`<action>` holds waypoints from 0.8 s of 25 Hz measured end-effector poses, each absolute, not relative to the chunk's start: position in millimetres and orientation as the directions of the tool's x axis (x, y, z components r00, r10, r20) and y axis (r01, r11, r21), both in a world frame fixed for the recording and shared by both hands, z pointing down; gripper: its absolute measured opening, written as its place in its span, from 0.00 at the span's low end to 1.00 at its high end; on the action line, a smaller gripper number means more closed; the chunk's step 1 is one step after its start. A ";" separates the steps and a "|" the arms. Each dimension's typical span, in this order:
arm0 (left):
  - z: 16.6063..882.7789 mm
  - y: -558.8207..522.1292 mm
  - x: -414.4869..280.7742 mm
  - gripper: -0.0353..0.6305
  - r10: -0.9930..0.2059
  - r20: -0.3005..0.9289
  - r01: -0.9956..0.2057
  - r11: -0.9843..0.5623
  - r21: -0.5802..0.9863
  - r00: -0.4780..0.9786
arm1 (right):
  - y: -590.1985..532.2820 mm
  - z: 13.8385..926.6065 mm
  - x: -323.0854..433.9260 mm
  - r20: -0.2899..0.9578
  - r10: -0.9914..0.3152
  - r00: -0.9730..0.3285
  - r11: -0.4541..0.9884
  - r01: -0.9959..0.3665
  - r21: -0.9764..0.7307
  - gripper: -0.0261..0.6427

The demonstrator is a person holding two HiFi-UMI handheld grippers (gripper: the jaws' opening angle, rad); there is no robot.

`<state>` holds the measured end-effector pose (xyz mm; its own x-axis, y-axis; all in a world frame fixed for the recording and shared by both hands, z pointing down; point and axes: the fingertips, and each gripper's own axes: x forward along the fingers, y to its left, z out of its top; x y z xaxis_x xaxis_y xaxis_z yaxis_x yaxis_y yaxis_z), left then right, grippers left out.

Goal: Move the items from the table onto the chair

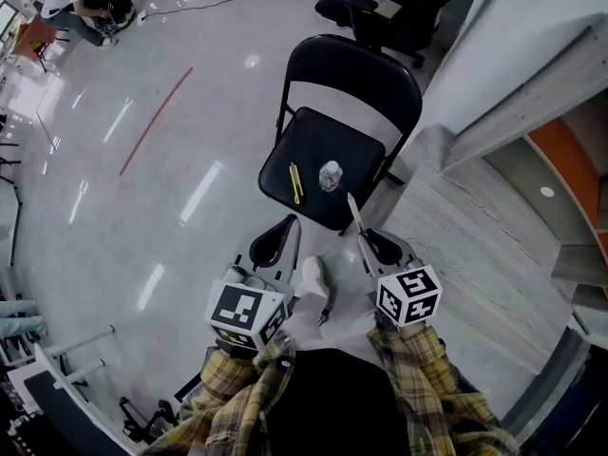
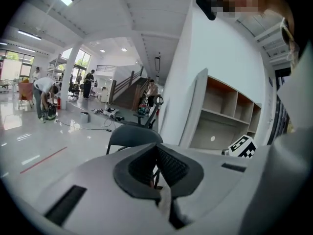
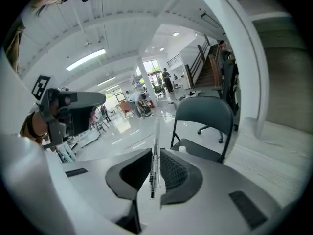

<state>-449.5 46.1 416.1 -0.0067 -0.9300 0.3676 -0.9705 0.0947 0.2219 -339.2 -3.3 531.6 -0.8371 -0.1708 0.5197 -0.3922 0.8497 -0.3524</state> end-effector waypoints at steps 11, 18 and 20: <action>507.3 70.7 -517.4 0.06 -0.887 0.462 -0.931 0.168 0.324 0.001 | 7.8 643.4 -499.2 0.572 -0.084 -0.816 0.845 -0.363 -0.393 0.14; 586.6 71.0 -533.4 0.06 -0.859 0.510 -0.921 0.167 0.351 0.038 | -26.0 778.1 -520.6 0.649 -0.211 -0.731 0.747 -0.548 -0.375 0.14; 602.4 72.4 -534.3 0.06 -0.868 0.494 -0.905 0.182 0.385 0.036 | -34.9 812.4 -516.7 0.678 -0.230 -0.698 0.720 -0.591 -0.364 0.14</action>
